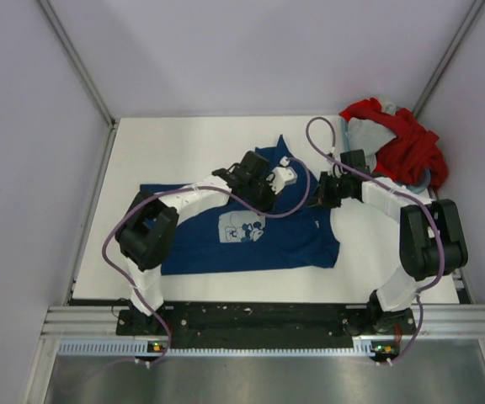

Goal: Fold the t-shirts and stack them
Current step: Fold the flattened tshirt in 1/3 of the way

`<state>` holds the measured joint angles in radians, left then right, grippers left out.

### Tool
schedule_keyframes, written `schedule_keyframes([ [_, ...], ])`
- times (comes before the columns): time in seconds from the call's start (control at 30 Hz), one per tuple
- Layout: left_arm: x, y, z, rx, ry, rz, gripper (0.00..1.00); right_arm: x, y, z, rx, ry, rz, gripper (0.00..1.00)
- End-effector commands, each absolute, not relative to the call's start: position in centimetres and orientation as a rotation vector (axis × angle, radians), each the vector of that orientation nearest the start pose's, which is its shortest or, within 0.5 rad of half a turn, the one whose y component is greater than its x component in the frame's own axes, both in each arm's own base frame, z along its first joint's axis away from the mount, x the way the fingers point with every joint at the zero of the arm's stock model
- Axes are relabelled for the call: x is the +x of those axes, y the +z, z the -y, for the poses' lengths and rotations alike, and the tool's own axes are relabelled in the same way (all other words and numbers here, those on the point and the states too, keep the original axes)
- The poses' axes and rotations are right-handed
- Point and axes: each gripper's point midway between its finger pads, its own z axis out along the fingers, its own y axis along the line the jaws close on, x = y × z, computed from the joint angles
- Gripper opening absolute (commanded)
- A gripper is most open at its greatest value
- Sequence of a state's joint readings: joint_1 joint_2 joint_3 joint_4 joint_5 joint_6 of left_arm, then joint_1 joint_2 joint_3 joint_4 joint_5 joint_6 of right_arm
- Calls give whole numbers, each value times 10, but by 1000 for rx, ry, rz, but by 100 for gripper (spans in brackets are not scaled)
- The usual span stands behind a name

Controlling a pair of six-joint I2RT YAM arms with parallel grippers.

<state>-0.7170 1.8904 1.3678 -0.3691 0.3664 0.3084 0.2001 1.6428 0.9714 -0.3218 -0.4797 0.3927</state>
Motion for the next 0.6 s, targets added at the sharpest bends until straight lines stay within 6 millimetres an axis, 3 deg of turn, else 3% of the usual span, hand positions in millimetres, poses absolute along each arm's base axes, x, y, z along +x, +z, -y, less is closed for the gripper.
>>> schedule_keyframes([
  [0.0, 325, 76, 346, 1236, -713, -2128, 0, 357, 92, -170, 26, 841, -2519, 0],
  [0.1, 323, 66, 345, 1202, -720, -2162, 0, 360, 85, -170, 47, 841, -2539, 1],
  [0.2, 326, 56, 342, 1151, -710, -2209, 0, 368, 85, -170, 47, 828, -2538, 26],
  [0.37, 337, 46, 333, 1037, -674, -2286, 0, 379, 118, -146, 77, 635, -2471, 42],
  [0.43, 341, 43, 329, 982, -663, -2323, 0, 365, 128, -134, 97, 569, -2464, 43],
  [0.53, 344, 42, 324, 931, -642, -2345, 0, 335, 120, -129, 102, 505, -2490, 42],
  [0.57, 345, 45, 323, 926, -639, -2336, 0, 320, 110, -129, 105, 497, -2520, 42],
])
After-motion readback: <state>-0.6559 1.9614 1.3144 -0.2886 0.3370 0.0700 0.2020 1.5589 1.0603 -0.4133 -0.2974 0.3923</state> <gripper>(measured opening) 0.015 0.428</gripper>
